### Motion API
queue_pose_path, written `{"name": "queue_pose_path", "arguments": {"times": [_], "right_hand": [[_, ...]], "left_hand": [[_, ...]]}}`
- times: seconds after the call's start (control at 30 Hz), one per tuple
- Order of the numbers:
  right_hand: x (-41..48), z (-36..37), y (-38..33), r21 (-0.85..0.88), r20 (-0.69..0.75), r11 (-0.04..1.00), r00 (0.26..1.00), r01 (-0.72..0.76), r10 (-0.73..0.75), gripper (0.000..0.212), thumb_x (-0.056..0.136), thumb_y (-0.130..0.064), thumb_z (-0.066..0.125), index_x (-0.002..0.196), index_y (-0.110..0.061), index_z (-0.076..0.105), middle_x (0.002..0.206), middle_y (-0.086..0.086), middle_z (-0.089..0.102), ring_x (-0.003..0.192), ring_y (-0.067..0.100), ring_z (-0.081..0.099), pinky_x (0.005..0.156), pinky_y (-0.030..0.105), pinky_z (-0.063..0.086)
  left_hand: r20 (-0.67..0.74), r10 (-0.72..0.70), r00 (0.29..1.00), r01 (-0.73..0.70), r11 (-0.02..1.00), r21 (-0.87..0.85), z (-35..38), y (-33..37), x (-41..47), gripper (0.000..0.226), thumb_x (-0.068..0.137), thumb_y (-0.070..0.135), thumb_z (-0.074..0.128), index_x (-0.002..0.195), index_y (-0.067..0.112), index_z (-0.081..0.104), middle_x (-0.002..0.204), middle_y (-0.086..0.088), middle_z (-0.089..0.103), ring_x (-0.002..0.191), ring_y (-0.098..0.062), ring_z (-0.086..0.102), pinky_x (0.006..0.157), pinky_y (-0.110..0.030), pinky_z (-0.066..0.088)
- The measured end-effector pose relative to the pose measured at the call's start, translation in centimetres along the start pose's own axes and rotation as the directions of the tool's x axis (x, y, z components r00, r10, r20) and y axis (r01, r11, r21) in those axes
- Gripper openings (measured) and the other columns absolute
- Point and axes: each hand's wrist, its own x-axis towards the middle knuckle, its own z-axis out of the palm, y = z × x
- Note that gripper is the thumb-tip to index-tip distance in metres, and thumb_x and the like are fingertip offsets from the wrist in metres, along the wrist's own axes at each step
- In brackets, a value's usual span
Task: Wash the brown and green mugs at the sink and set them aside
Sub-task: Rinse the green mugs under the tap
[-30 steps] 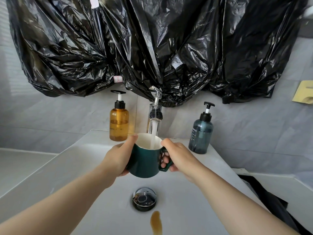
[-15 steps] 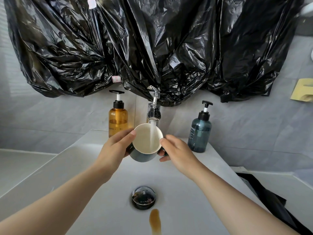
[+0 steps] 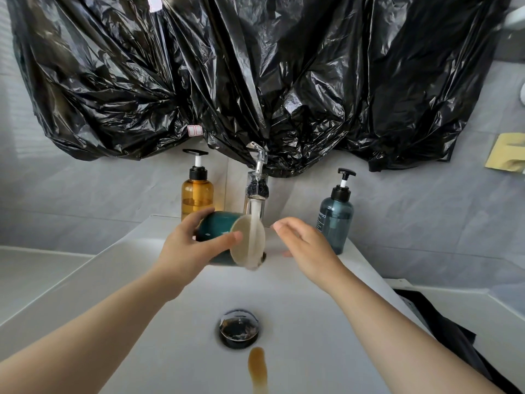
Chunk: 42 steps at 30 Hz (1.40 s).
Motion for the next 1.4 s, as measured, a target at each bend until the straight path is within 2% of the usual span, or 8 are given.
{"name": "queue_pose_path", "arguments": {"times": [0.23,0.5,0.6,0.7,0.77,0.87,1.17,1.4], "right_hand": [[-0.1,-0.2,-0.3,-0.127,0.040,0.992,0.999,0.022,-0.017,0.013,0.098,-0.041,0.048,0.098,-0.033,0.058,0.104,-0.014,0.061,0.094,0.007,0.057,0.085,0.026,0.044],[-0.1,0.0,0.1,-0.149,0.066,0.989,0.998,-0.001,0.011,0.014,0.097,-0.041,0.052,0.098,-0.029,0.060,0.106,-0.012,0.062,0.079,0.000,0.053,0.080,0.021,0.039],[0.0,0.0,0.1,-0.141,0.083,0.990,0.996,-0.028,0.040,0.021,0.097,-0.040,0.052,0.106,-0.024,0.063,0.109,-0.009,0.063,0.088,0.007,0.056,0.082,0.023,0.042],[-0.1,0.2,0.1,-0.143,0.085,0.989,0.995,-0.033,0.046,0.021,0.097,-0.040,0.053,0.108,-0.024,0.062,0.112,-0.006,0.064,0.090,0.009,0.058,0.086,0.028,0.048],[-0.1,0.4,0.1,-0.123,0.076,0.992,0.996,-0.038,0.047,0.023,0.096,-0.040,0.054,0.111,-0.024,0.062,0.112,-0.005,0.063,0.100,0.010,0.059,0.093,0.037,0.051],[-0.1,0.6,-0.1,-0.096,0.102,0.993,0.992,-0.067,0.077,0.036,0.096,-0.042,0.053,0.125,-0.021,0.059,0.121,-0.002,0.061,0.111,0.012,0.057,0.097,0.041,0.051],[-0.6,0.5,-1.2,0.172,0.325,0.942,0.919,-0.288,0.222,0.034,0.101,-0.029,0.049,0.121,-0.003,0.057,0.105,0.015,0.066,0.088,0.024,0.067,0.074,0.037,0.060],[-1.0,2.2,-1.6,0.414,0.328,0.798,0.890,-0.438,0.317,0.026,0.099,-0.008,0.043,0.121,0.001,0.052,0.111,0.022,0.063,0.083,0.027,0.069,0.079,0.046,0.060]], "left_hand": [[-0.003,0.418,0.908,-0.344,0.753,0.561,-0.6,0.2,-0.1,0.076,0.066,0.024,0.089,0.132,0.037,0.054,0.124,0.005,0.048,0.114,-0.021,0.043,0.092,-0.031,0.040],[-0.070,0.586,0.808,-0.394,0.624,0.675,-0.4,0.9,-0.3,0.079,0.065,0.013,0.088,0.135,0.028,0.054,0.138,-0.005,0.042,0.124,-0.030,0.032,0.103,-0.045,0.037],[-0.099,0.507,0.856,-0.352,0.714,0.605,-0.4,1.1,-0.4,0.077,0.067,0.017,0.088,0.134,0.034,0.053,0.131,0.002,0.045,0.119,-0.024,0.038,0.096,-0.031,0.039],[-0.153,0.177,0.972,-0.144,0.968,0.204,-0.4,1.2,-0.1,0.065,0.070,0.017,0.087,0.126,0.033,0.056,0.111,0.000,0.058,0.093,-0.017,0.059,0.068,-0.018,0.046],[-0.111,-0.083,0.990,0.071,0.992,-0.108,-0.3,1.1,0.1,0.057,0.073,0.019,0.085,0.123,0.028,0.059,0.114,-0.003,0.061,0.091,-0.018,0.062,0.068,-0.028,0.052],[-0.032,-0.266,0.963,0.256,0.950,-0.180,-0.1,0.7,0.0,0.052,0.078,0.027,0.080,0.125,0.022,0.059,0.117,-0.007,0.060,0.096,-0.024,0.059,0.075,-0.042,0.054],[0.060,-0.274,0.960,0.281,0.941,-0.187,0.7,0.8,-0.6,0.052,0.079,0.041,0.074,0.121,0.018,0.054,0.114,-0.008,0.060,0.105,-0.030,0.061,0.068,-0.041,0.055],[0.043,-0.154,0.987,0.160,0.959,-0.233,0.7,-0.1,-0.4,0.105,0.042,0.039,0.093,0.134,0.018,0.050,0.122,-0.009,0.065,0.103,-0.024,0.069,0.077,-0.030,0.057]]}}
